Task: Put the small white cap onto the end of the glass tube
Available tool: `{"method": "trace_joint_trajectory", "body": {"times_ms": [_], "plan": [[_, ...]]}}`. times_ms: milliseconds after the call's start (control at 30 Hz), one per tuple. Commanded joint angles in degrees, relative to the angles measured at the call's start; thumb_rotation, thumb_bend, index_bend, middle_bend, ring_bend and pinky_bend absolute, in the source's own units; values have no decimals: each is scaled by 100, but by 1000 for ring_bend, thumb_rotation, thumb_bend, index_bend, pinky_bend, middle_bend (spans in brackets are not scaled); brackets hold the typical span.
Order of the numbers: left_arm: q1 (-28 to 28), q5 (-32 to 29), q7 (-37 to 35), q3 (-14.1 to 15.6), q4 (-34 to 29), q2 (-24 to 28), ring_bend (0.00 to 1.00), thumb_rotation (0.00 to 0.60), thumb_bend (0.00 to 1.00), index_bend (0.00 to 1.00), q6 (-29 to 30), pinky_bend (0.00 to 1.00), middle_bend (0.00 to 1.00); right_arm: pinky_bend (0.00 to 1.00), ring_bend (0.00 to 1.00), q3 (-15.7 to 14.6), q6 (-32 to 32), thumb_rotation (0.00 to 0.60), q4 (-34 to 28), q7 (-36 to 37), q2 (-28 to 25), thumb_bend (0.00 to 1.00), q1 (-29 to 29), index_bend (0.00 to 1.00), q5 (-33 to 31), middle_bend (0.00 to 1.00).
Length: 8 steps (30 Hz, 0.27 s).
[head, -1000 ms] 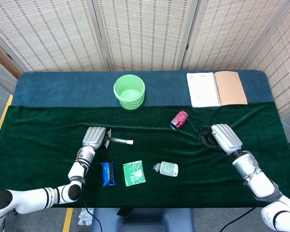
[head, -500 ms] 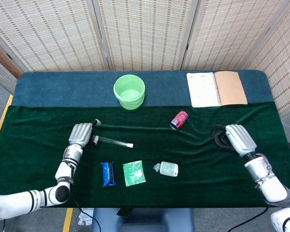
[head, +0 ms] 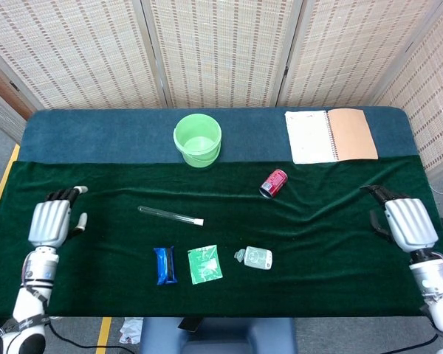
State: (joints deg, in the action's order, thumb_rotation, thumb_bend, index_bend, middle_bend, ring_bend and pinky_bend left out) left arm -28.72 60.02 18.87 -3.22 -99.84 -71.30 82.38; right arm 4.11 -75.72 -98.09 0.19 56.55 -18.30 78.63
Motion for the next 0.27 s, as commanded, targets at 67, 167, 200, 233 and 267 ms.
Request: {"method": "trace_joint_trajectory", "body": {"times_ms": [67, 167, 200, 233, 267], "plan": [[617, 730, -358, 398, -227, 230, 205, 600, 479, 264, 627, 201, 255, 108, 106, -158, -439, 600, 199, 161, 198, 658, 388, 22, 244, 32], [953, 1088, -498, 556, -80, 170, 170, 600, 467, 251, 955, 171, 220, 1, 59, -255, -627, 600, 249, 186, 295, 658, 600, 5, 317, 10], [1075, 1180, -518, 606, -94, 169, 154, 600, 459, 243, 1057, 158, 209, 0, 46, -280, -733, 600, 288, 205, 331, 658, 684, 2, 366, 5], [1158, 1256, -533, 634, -121, 172, 145, 600, 455, 238, 1136, 149, 203, 0, 39, -296, -804, 600, 310, 219, 351, 658, 743, 0, 399, 2], [1255, 1369, -539, 666, -154, 174, 138, 600, 451, 234, 1233, 140, 200, 0, 30, -310, -884, 600, 335, 239, 371, 658, 811, 0, 432, 0]]}}
